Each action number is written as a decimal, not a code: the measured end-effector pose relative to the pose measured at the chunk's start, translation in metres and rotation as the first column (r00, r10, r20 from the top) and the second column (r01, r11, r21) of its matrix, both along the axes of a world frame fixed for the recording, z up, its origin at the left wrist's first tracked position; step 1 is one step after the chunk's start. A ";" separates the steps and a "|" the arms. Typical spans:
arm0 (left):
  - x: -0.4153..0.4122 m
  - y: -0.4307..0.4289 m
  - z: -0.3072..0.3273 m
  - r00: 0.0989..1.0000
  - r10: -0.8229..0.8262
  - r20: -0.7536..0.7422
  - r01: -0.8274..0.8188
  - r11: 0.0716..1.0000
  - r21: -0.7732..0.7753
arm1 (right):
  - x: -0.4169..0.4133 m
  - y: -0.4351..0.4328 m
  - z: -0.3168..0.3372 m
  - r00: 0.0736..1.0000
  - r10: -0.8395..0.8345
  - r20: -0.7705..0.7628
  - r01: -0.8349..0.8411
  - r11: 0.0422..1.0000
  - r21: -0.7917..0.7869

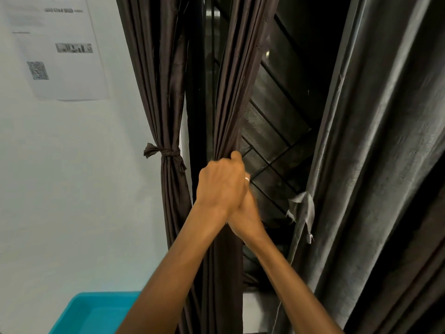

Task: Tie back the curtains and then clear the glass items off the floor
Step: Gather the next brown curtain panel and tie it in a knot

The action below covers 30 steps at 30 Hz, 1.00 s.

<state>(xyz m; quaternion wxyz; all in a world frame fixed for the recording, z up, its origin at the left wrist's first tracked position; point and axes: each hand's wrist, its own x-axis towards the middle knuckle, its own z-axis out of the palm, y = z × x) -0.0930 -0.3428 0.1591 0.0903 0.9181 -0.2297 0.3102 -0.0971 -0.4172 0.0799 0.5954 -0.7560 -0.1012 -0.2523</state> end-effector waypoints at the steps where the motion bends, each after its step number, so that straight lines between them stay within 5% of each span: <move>1: 0.002 0.000 0.001 1.000 -0.010 -0.024 0.010 1.000 -0.016 | 0.002 0.001 -0.001 1.000 -0.011 -0.004 0.011 1.000 -0.026; 11: 0.038 0.040 0.003 0.959 -0.145 -0.244 0.132 0.989 -0.068 | 0.003 -0.017 0.015 0.991 -0.124 -0.049 0.104 0.950 -0.293; 16: 0.056 0.061 0.002 0.860 -0.332 -0.388 0.291 0.943 -0.163 | 0.008 -0.041 0.040 0.969 -0.190 0.156 0.244 0.680 -0.692; 20: 0.057 0.065 0.000 0.801 -0.423 -0.424 0.355 0.906 -0.232 | 0.003 -0.045 0.061 0.923 -0.105 0.371 0.369 0.520 -0.770; 24: 0.053 0.067 0.002 0.763 -0.481 -0.432 0.380 0.874 -0.303 | 0.003 -0.048 0.073 0.910 0.041 0.412 0.371 0.357 -0.857; 26: 0.050 0.068 0.004 0.748 -0.496 -0.442 0.381 0.865 -0.327 | 0.004 -0.051 0.078 0.928 0.049 0.369 0.326 0.374 -0.868; 30: 0.049 0.070 0.004 0.733 -0.529 -0.427 0.362 0.835 -0.413 | 0.008 -0.054 0.081 0.985 0.042 0.169 0.114 0.580 -0.806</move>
